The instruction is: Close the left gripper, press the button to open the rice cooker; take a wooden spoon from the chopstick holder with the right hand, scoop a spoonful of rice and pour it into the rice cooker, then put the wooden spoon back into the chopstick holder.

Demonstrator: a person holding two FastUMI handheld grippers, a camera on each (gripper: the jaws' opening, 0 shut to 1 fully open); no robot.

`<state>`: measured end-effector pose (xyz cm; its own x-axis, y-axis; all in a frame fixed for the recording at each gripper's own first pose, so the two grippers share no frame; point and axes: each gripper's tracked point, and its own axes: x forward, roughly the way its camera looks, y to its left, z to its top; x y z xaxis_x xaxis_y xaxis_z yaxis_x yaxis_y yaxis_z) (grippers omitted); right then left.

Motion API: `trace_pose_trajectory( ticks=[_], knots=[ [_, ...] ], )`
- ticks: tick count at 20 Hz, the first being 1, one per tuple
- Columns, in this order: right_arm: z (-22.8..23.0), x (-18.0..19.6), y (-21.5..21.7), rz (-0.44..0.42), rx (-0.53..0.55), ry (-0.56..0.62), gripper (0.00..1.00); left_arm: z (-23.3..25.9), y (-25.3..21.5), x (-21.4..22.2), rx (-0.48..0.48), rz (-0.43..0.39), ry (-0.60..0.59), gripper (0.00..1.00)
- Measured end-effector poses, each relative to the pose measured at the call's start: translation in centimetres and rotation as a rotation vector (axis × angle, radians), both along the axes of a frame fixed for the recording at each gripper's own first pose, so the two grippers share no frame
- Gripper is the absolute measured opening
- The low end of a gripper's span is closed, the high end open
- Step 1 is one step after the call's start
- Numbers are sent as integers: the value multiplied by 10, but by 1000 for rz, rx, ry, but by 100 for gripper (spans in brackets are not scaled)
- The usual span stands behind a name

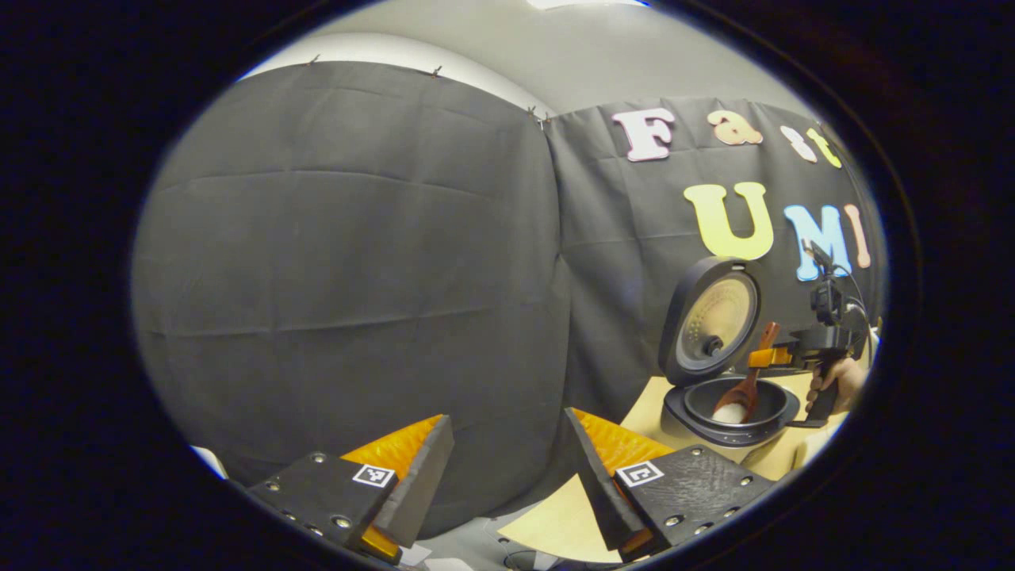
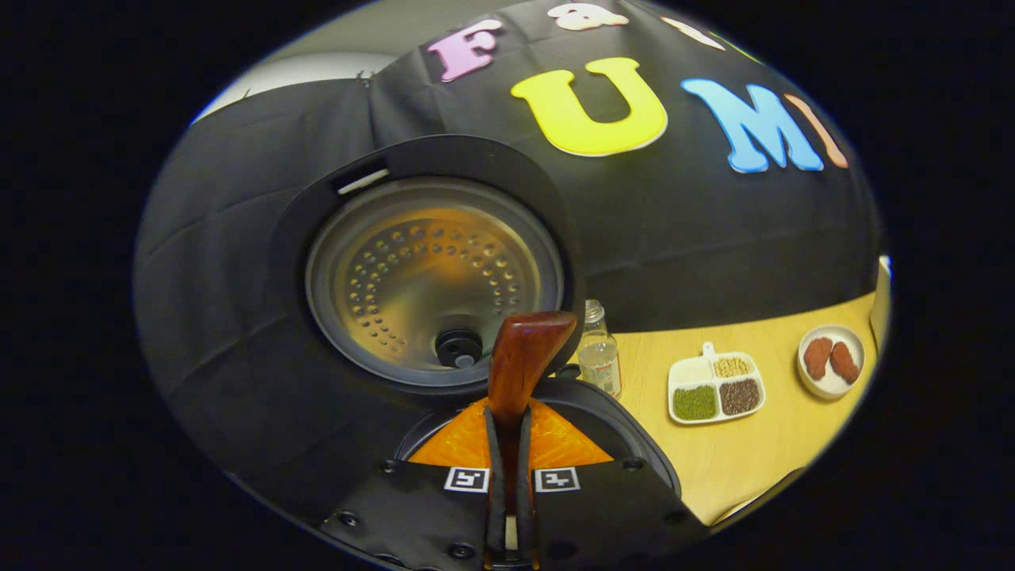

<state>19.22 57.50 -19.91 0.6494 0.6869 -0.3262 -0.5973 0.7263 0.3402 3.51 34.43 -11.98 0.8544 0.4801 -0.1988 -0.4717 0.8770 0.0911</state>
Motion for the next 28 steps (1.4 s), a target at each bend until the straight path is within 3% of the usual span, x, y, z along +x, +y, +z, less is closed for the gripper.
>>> trace_pose_trajectory(
  ticks=[1,6,7,8,11,16,18,23,27,28],
  knots=[
    [4,-1,0,12,-30,-55,7,-1,0,2,-2,-2,-4,84],
    [21,-9,-2,78,-203,-320,7,-6,-5,6,-13,-15,-6,86],
    [23,-12,0,91,-235,-368,11,-6,-5,6,-14,-18,-7,85],
    [25,-15,0,102,-265,-415,7,-4,-6,6,-14,-21,-8,84],
    [29,-24,5,143,-353,-550,11,-8,-6,7,-17,-22,-12,86],
    [44,-47,14,238,-514,-861,6,-12,-2,6,-37,-13,-12,86],
    [47,-55,16,267,-539,-924,7,-13,-1,7,-41,-9,-13,86],
    [46,-55,17,276,-513,-844,7,-9,-1,7,-31,-6,-25,86],
    [40,-49,13,214,-362,-602,4,-8,-2,8,-37,-11,-29,86],
    [40,-49,11,194,-320,-540,7,-7,-2,8,-38,-15,-31,87]
  ],
)
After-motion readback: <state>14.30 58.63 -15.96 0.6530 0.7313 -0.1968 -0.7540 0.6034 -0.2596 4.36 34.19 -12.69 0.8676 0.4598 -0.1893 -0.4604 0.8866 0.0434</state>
